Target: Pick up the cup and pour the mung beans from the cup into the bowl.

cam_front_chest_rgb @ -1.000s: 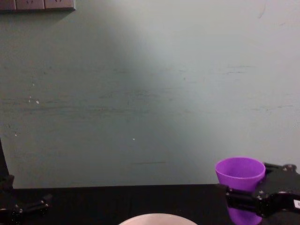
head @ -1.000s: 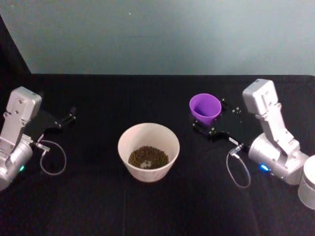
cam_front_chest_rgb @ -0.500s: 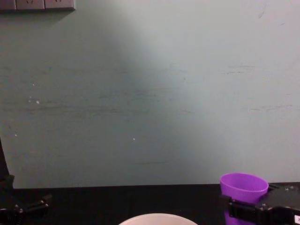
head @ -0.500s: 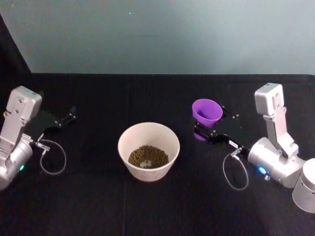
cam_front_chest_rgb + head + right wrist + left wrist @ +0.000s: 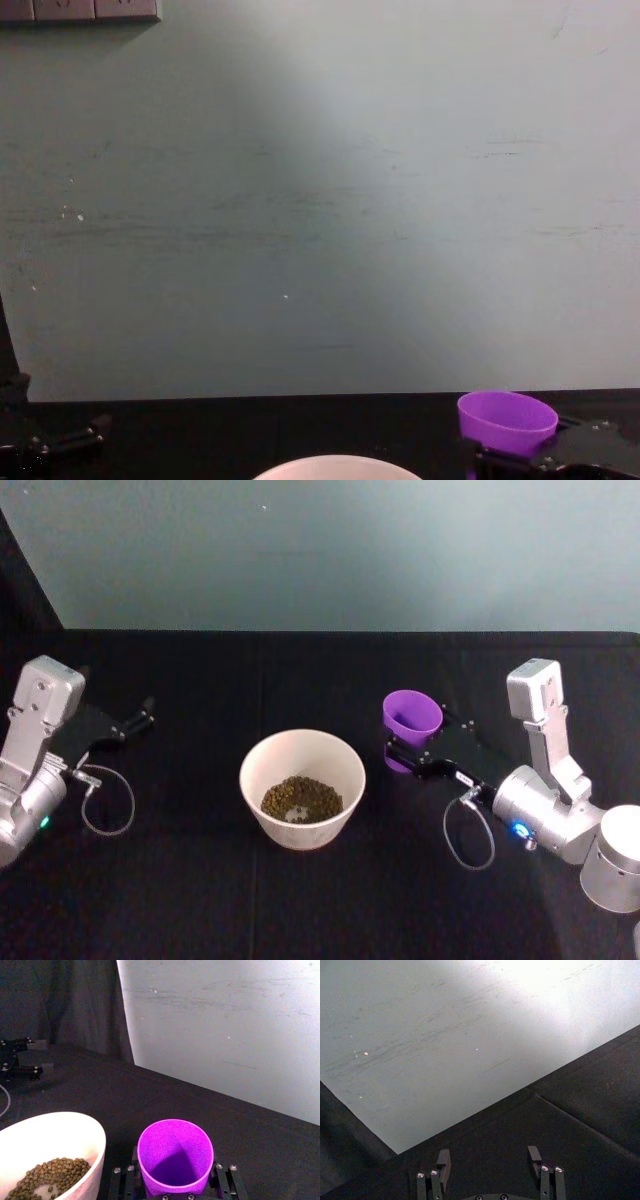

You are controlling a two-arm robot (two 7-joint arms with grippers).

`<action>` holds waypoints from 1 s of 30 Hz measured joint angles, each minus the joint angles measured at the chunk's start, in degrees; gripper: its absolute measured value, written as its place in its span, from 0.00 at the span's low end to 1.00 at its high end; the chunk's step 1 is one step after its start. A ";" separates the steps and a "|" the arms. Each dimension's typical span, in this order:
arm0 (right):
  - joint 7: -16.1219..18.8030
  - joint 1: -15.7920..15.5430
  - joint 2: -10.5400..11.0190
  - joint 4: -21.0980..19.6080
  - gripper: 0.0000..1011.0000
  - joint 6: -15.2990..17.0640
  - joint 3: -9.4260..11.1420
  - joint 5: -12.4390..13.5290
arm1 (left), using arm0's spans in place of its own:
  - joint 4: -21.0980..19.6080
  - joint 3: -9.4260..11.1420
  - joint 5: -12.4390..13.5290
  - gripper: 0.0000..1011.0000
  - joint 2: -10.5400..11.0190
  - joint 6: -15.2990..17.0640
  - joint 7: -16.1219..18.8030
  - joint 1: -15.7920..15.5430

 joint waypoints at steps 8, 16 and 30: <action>0.14 1.25 0.14 2.83 0.72 -1.51 -1.12 1.34 | 0.00 0.00 0.00 0.99 0.00 0.00 0.00 0.00; 0.13 1.93 0.33 4.47 0.72 -2.44 -2.12 2.38 | 0.00 0.00 0.00 0.99 0.00 0.00 0.00 0.00; -0.09 2.33 1.04 5.28 0.96 -3.53 -3.58 4.50 | 0.00 0.00 0.00 0.99 0.00 0.00 0.00 0.00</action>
